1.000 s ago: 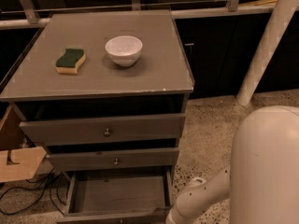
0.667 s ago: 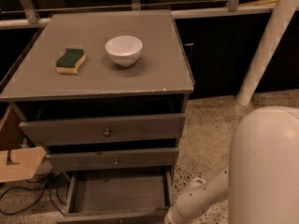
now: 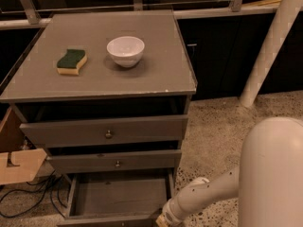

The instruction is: Close bottom drawer

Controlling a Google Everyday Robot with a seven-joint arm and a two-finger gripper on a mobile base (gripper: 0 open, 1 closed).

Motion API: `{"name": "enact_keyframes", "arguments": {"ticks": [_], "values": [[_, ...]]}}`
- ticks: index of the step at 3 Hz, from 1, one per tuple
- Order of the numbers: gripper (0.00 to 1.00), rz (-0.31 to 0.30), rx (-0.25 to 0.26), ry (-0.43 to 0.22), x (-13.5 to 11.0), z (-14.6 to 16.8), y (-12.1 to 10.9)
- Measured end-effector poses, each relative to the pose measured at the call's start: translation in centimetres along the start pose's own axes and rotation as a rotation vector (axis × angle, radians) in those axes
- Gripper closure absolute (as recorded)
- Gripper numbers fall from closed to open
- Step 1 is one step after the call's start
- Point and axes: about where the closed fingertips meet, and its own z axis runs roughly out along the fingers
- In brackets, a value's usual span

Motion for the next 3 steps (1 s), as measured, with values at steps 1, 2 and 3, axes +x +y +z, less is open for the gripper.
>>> {"name": "enact_keyframes", "arguments": {"ticks": [1,2,3], "values": [[1.0,0.0,0.0,0.0,0.0,0.0,0.0],[1.0,0.035,-0.007,0.008,0.4,1.8,-0.7],[1.0,0.12,0.002,0.006,-1.0,5.8,-2.3]]}}
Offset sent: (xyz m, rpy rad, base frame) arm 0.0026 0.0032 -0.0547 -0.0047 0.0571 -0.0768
